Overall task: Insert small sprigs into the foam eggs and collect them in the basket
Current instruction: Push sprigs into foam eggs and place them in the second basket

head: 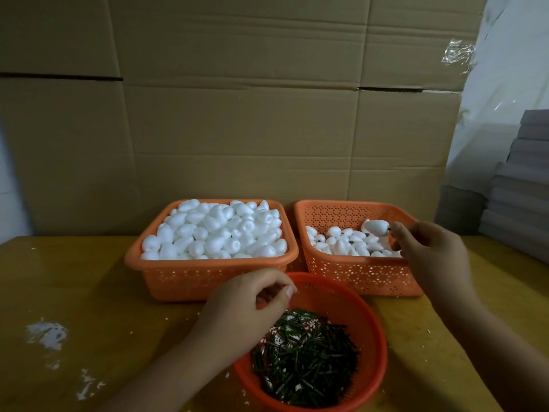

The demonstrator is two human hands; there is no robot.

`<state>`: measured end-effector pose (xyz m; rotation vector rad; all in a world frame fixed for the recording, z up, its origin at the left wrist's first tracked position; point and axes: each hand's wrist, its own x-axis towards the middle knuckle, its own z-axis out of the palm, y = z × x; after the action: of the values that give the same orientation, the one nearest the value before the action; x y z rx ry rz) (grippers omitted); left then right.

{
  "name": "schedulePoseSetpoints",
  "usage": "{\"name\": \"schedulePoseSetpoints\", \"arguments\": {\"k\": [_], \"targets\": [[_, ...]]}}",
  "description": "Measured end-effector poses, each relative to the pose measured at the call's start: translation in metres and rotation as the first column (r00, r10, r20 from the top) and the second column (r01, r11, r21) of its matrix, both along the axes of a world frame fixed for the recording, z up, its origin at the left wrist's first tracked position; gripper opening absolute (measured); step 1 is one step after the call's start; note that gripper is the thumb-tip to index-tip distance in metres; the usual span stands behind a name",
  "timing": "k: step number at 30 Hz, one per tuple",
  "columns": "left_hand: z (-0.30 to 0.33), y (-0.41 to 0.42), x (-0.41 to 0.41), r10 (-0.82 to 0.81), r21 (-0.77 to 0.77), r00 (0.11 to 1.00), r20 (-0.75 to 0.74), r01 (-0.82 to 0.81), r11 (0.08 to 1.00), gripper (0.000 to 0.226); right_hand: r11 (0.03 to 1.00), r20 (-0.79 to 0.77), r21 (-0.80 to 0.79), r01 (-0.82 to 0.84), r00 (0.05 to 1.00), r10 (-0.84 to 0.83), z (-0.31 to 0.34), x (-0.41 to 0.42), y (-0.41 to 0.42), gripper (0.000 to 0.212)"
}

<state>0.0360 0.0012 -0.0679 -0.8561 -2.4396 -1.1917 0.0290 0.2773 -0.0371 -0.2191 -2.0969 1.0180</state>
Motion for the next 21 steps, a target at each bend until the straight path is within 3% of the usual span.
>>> {"name": "schedulePoseSetpoints", "arguments": {"k": [3, 6, 12, 17, 21], "targets": [[0.001, 0.0, 0.001, 0.002, -0.001, 1.0, -0.004, -0.002, 1.0, 0.012, 0.999, 0.03, 0.032, -0.01, 1.0, 0.009, -0.002, -0.004, 0.004, 0.019], [0.002, 0.001, 0.001, 0.023, -0.005, 1.0, -0.018, -0.023, 1.0, 0.012, 0.995, 0.063, 0.078, -0.06, 0.996, 0.055, -0.004, -0.004, 0.0, 0.027], [0.005, -0.001, 0.002, 0.196, -0.061, 0.953, -0.232, -0.215, 0.975, 0.013, 0.921, -0.025, 0.311, -0.233, 0.967, 0.253, -0.007, 0.017, -0.042, 0.015], [0.012, -0.007, -0.001, 0.302, -0.228, 0.89, -0.342, -0.39, 0.892, 0.044, 0.624, 0.288, 0.476, -0.62, 0.78, 0.556, -0.006, 0.039, -0.081, 0.016], [0.016, -0.019, -0.011, 0.302, -0.396, 0.922, -0.241, -0.378, 0.837, 0.065, 0.393, 0.504, 0.562, -0.728, 0.678, 0.535, -0.01, 0.047, -0.096, 0.023]]}}
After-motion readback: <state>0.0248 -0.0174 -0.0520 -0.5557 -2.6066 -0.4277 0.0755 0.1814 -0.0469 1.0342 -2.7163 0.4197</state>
